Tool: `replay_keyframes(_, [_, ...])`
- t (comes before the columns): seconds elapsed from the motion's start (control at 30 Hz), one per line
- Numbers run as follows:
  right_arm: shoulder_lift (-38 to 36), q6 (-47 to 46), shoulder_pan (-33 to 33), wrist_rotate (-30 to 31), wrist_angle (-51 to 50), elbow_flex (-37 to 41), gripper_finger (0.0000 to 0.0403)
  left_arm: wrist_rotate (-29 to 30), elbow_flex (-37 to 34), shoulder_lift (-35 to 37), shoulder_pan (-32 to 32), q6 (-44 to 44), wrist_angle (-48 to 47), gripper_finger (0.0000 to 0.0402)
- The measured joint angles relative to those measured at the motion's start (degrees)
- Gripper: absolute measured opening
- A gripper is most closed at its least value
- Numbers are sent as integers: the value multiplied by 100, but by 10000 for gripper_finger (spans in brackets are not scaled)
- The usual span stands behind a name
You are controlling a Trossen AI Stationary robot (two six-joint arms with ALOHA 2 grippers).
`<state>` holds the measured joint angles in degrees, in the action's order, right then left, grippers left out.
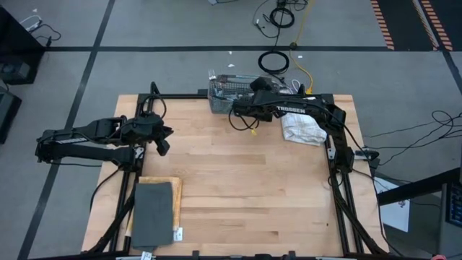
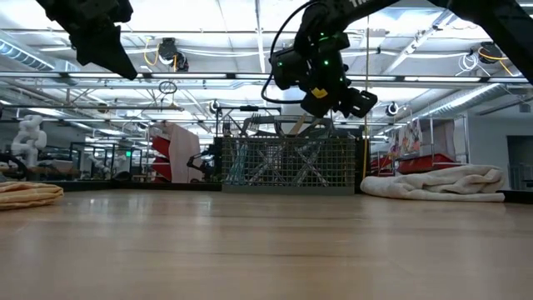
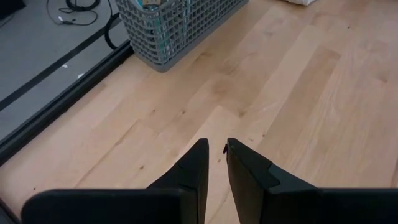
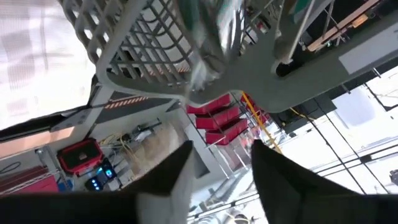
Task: Sort silverware
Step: Put the spoon into the silverware basket
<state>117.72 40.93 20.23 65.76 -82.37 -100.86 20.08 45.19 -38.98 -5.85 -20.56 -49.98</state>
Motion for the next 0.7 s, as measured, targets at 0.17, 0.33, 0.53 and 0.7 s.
replay_keyframes(0.17, [-19, -184, -4, 234, -60, 0, 189, 7, 0, -1, 0, 2, 0, 63])
replay_keyframes(0.33, [-88, -403, -9, 262, -190, 0, 204, 12, 0, 1, 0, 4, 2, 63])
replay_keyframes(0.53, [-158, -1074, -9, -19, -424, 0, 197, 13, 0, 0, 0, 13, 2, 63])
replay_keyframes(0.7, [-764, -2871, -4, -1618, -743, -87, 197, 15, 0, 1, 0, 32, -7, 63])
